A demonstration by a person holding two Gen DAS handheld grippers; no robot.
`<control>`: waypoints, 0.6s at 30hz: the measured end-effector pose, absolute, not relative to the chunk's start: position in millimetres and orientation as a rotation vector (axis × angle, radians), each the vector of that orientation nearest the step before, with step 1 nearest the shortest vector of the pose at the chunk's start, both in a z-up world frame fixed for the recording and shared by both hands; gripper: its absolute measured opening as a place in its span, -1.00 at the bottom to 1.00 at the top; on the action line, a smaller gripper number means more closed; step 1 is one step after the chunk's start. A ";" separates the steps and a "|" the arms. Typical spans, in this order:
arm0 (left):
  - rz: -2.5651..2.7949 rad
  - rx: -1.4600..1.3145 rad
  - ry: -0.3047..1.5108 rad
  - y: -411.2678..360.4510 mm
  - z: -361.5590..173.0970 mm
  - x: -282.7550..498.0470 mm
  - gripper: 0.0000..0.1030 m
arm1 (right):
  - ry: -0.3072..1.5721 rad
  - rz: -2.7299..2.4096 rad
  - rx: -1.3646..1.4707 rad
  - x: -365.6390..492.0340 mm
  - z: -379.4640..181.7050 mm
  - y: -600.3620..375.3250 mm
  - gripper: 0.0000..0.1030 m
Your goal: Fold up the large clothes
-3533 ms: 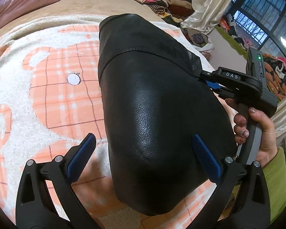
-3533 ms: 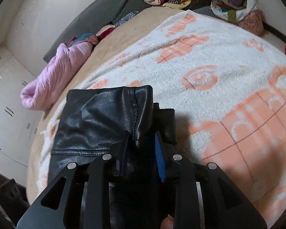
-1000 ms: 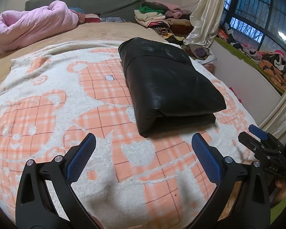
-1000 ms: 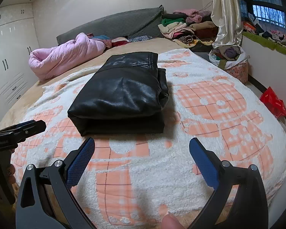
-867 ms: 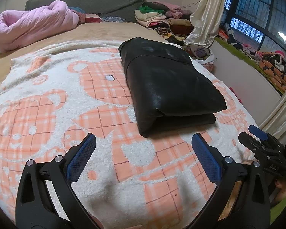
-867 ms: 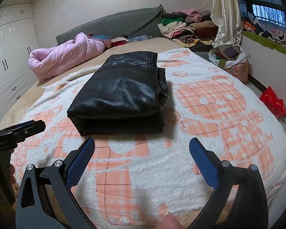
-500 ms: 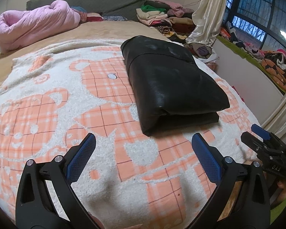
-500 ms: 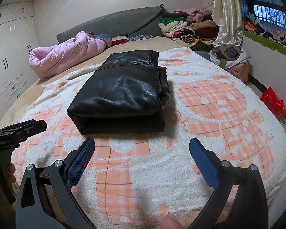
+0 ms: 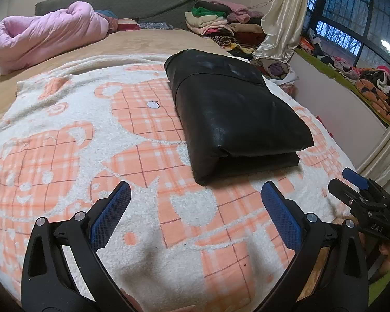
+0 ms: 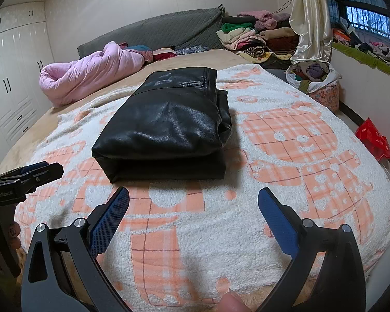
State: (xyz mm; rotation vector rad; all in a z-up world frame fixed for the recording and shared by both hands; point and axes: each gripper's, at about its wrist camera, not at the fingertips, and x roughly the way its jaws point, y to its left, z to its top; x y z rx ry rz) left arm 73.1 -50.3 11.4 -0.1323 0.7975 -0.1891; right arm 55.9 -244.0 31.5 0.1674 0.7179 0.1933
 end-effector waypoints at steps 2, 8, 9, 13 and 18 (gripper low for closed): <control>-0.187 -0.130 0.793 -49.9 11.8 72.8 0.84 | 0.718 0.193 0.167 56.0 31.4 -244.2 0.92; -0.178 -0.107 0.783 -50.6 14.0 72.2 0.84 | 0.719 0.192 0.166 56.3 30.7 -244.2 0.92; -0.182 -0.108 0.781 -50.6 14.3 71.9 0.84 | 0.719 0.192 0.167 56.3 31.0 -244.1 0.92; -0.195 -0.109 0.792 -51.5 14.0 71.6 0.84 | 0.717 0.187 0.171 56.2 29.8 -245.4 0.92; -0.168 -0.069 0.828 -55.8 11.3 71.6 0.84 | 0.718 0.163 0.179 54.1 29.4 -250.2 0.92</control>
